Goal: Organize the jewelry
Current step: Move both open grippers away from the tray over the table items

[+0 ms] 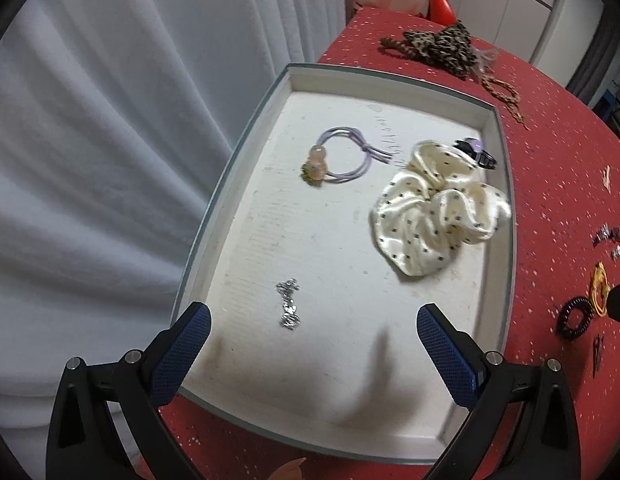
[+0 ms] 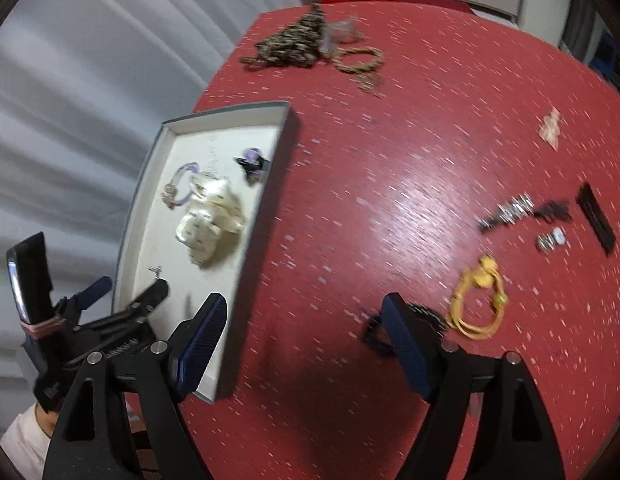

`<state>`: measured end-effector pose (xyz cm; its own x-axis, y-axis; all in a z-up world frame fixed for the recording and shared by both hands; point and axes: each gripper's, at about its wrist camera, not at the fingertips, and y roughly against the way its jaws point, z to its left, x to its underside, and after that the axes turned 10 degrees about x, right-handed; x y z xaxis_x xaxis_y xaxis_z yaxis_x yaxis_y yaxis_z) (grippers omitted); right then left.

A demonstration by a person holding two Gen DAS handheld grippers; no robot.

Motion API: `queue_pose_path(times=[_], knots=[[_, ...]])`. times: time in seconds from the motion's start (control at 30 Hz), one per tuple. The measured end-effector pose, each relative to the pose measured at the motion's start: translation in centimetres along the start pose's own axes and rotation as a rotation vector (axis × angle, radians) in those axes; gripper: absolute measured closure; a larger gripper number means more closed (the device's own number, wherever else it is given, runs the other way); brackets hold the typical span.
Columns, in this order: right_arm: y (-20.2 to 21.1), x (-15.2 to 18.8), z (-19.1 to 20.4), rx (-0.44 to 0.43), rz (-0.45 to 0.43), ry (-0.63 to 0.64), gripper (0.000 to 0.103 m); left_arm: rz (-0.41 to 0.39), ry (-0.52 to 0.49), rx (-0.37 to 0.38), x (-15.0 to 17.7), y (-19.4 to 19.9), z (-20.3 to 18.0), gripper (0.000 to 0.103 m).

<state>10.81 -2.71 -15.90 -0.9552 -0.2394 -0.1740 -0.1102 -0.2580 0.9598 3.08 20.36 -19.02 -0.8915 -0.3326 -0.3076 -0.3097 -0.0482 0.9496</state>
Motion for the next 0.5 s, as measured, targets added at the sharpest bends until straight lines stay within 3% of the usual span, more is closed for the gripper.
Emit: queue_pose_path(times=[0.23,0.5], knots=[[0.6,1.6,-5.0,0.036,0.006,-0.090,0.017,-0.013,-0.036,-0.001,0.1,1.0,-2.1,0.000],[1.6,3.4,-11.1,0.092,0.010,-0.184,0.017,-0.022,-0.118,0.122,-0.2,3.0,-7.4,0.000]])
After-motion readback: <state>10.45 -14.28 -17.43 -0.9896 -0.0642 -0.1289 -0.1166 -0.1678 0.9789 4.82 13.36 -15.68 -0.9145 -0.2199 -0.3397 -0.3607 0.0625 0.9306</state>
